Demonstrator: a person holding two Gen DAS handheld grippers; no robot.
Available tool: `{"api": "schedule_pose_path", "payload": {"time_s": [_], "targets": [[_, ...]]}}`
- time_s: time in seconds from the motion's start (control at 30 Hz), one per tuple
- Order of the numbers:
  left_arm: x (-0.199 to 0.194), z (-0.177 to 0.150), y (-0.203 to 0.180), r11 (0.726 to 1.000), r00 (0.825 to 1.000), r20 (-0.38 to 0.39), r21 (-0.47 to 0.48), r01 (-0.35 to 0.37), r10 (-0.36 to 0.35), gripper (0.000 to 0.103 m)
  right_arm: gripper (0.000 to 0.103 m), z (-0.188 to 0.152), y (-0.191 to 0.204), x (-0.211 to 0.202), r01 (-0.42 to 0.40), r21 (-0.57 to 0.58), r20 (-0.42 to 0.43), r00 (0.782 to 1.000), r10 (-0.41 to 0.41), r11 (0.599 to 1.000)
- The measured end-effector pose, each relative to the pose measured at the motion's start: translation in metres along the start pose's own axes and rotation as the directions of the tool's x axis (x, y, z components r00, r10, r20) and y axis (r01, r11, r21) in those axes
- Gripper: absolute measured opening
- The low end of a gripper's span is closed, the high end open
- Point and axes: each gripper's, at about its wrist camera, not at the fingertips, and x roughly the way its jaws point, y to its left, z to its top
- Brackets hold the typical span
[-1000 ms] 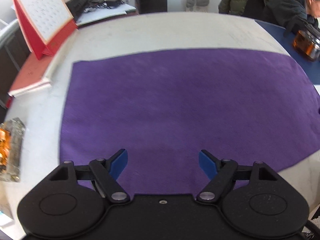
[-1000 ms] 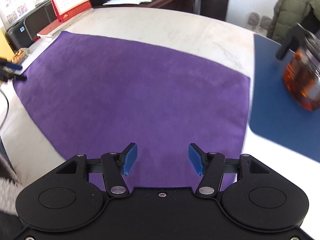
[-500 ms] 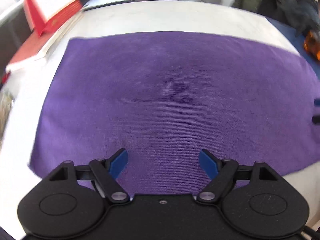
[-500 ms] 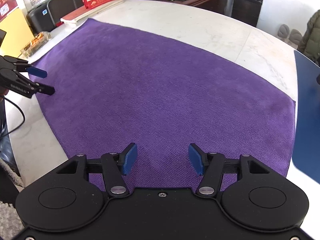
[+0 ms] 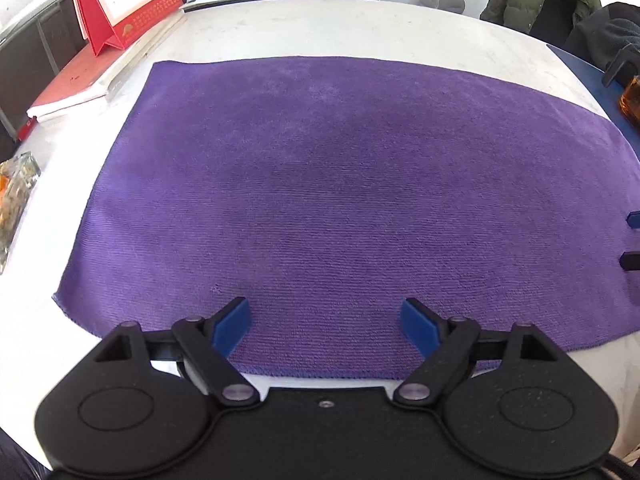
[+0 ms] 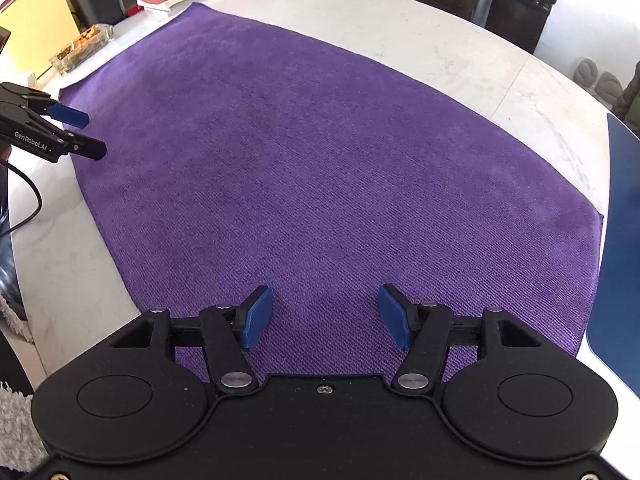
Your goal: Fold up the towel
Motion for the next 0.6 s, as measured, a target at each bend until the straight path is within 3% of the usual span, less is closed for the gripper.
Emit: {"api": "schedule_pose_path", "payload": {"time_s": [0.43,0.6], "targets": [[-0.009,-0.013,-0.014,1.000,0.999,-0.030,0.024,0.016,-0.015,0.082,0.061,-0.007,-0.001,-0.007,-0.001,-0.009,-0.030,1.000,0.000,1.000],[-0.020,-0.004,-0.008,0.999,0.999,-0.008,0.033,0.033,-0.033,0.075,0.060,-0.006,-0.003,-0.009,-0.001,-0.005,-0.032,0.999,0.001,1.000]]}}
